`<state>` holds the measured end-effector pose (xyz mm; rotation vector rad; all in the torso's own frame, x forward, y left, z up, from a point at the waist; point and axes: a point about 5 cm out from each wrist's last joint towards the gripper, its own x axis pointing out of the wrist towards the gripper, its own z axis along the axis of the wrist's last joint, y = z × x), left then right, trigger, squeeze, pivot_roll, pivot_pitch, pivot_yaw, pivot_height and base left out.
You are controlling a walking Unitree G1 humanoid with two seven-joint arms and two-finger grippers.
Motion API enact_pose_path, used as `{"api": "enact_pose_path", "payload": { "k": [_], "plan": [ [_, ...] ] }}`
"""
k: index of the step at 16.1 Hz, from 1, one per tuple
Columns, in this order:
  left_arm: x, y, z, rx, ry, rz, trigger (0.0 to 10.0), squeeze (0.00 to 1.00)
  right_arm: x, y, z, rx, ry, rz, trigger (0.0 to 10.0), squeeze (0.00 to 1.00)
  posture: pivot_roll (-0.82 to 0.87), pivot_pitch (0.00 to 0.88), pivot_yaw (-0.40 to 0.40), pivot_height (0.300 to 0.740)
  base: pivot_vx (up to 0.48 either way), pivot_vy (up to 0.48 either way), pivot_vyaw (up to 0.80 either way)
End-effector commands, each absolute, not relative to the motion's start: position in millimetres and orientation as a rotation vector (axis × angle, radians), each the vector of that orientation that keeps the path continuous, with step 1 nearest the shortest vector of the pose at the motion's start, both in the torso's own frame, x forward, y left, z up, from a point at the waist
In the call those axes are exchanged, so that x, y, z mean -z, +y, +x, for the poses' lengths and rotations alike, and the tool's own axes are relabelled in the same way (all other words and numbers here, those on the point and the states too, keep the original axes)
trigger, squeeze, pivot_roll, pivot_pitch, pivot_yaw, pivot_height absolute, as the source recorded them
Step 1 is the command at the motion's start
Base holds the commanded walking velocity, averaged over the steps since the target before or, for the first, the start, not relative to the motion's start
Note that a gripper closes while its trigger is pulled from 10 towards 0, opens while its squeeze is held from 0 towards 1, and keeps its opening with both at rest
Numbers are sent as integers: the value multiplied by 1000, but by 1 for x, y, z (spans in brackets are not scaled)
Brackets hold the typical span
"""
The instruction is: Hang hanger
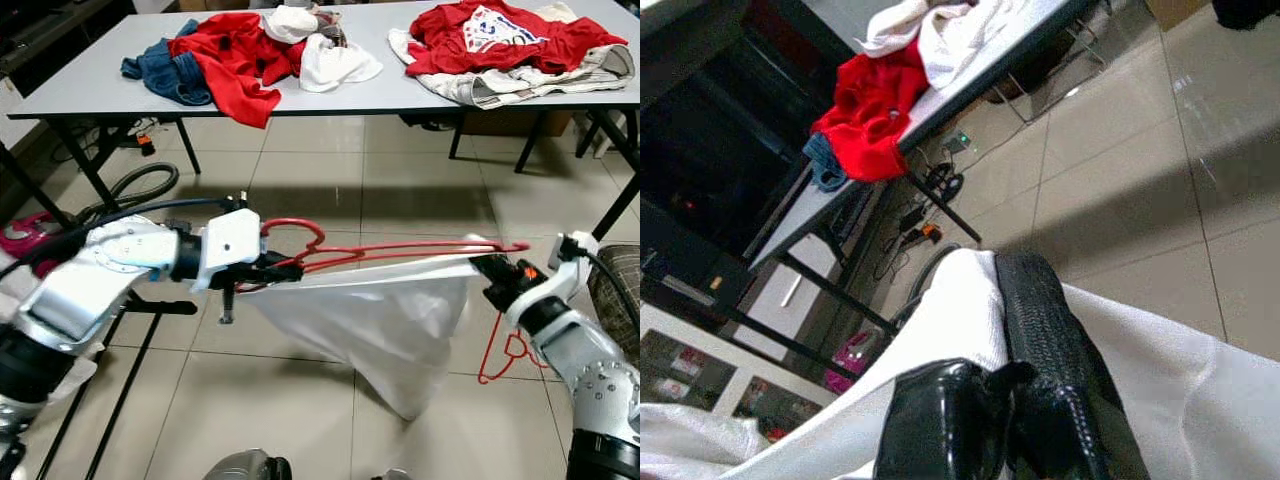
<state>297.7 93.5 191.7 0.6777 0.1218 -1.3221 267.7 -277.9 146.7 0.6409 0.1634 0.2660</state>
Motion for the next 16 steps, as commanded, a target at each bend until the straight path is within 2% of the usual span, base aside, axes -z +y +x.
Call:
{"api": "enact_pose_path", "payload": {
  "k": [1,6,12,16],
  "plan": [
    [-183,104,304,1253,202,714,10000,0,-163,-279,270,-275,108,624,0,0,12,41,107,740,0,0,0],
    [-166,109,317,1183,294,879,10000,0,-185,-270,276,-321,61,632,0,0,3,41,111,740,0,0,0],
    [-157,122,321,1123,353,891,10000,0,-185,-293,274,-243,35,734,0,0,2,42,109,740,0,0,0],
    [-156,130,328,1067,379,906,10000,0,-188,-294,275,-253,28,740,0,0,9,41,103,740,0,0,0]
  ]
}}
